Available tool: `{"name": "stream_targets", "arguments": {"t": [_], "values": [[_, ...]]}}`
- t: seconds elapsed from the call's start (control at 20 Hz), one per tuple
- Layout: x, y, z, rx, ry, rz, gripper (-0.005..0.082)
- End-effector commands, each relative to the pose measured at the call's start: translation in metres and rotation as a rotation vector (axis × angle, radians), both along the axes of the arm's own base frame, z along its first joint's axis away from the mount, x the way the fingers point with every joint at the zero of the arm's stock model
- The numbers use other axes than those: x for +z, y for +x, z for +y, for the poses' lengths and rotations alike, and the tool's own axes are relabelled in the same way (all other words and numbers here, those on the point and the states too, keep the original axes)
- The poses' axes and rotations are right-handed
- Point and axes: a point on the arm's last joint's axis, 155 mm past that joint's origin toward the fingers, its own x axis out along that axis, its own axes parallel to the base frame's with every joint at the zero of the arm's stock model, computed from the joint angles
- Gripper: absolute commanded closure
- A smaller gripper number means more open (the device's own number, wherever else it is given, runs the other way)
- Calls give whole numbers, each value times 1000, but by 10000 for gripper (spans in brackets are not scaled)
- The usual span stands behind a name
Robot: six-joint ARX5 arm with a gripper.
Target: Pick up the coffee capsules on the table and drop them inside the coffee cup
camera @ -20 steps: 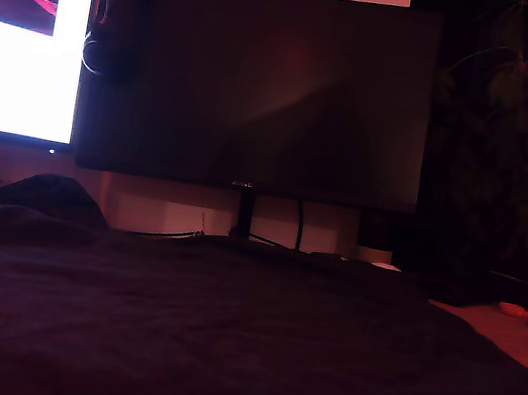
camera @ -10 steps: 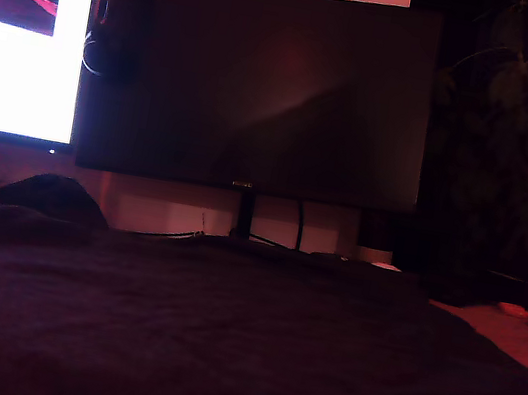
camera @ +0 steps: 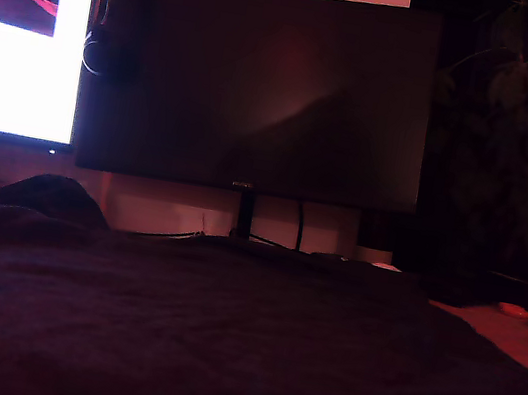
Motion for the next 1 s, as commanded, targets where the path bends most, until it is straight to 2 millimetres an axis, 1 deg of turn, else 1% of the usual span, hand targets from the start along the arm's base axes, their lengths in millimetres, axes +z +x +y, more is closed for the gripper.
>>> {"name": "stream_targets", "arguments": {"t": [0.0, 0.25, 0.45, 0.65, 0.95], "values": [[-15, -2, -3, -20, 7, -4, 793], [-27, -6, -4, -25, 14, -107, 793], [-30, -13, -4, -4, -24, -187, 793], [-37, -18, -4, 6, -48, -204, 793], [-45, -23, -16, -10, -78, -224, 793]]}}
